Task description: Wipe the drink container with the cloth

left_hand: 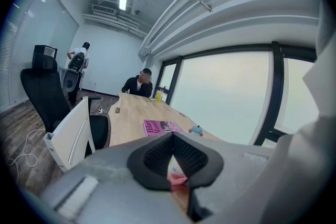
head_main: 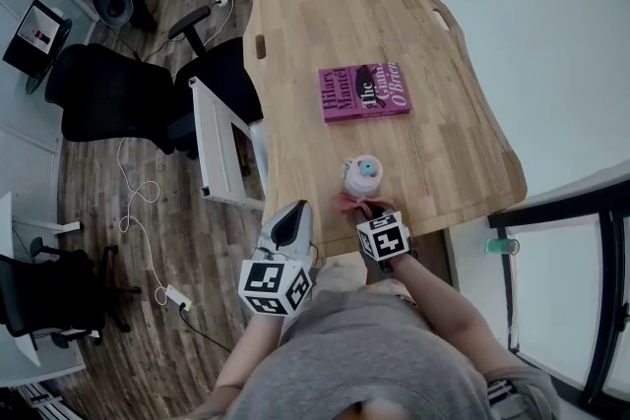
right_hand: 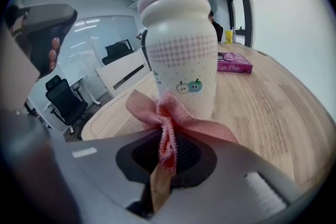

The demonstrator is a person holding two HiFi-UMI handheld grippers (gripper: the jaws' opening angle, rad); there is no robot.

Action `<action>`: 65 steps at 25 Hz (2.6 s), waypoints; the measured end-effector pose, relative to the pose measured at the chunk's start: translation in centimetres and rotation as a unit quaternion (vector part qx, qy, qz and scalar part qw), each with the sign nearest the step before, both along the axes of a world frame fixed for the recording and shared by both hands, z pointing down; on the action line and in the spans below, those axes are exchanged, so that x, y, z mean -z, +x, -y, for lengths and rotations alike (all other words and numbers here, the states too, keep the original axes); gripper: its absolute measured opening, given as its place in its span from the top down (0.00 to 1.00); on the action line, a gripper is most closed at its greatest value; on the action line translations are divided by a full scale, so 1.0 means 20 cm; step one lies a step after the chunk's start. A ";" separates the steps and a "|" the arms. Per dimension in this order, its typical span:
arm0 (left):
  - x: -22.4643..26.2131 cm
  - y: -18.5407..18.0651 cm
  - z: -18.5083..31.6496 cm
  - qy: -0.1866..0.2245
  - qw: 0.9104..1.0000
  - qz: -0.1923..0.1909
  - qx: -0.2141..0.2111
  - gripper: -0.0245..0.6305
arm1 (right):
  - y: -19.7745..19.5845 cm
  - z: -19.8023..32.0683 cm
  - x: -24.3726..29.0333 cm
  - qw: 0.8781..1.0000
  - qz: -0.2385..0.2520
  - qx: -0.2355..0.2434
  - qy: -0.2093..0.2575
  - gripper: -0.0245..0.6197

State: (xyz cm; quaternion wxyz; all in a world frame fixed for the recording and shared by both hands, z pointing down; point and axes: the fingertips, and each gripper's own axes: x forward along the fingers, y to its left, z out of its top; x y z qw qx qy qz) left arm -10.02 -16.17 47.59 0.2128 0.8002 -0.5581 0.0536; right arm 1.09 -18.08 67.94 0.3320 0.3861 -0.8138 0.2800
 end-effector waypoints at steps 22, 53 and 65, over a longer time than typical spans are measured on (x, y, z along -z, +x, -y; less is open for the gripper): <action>0.03 0.08 -0.05 0.014 1.000 -0.005 -0.018 0.96 | 0.26 -0.09 0.36 0.997 0.029 -0.008 0.066 0.92; 0.05 0.05 -0.02 0.016 1.000 -0.007 -0.011 0.96 | 0.31 0.19 0.61 0.989 -0.010 0.003 0.146 0.92; 0.03 0.02 0.03 0.011 1.000 -0.006 -0.007 0.96 | 0.29 0.25 0.48 0.991 -0.044 0.020 0.125 0.92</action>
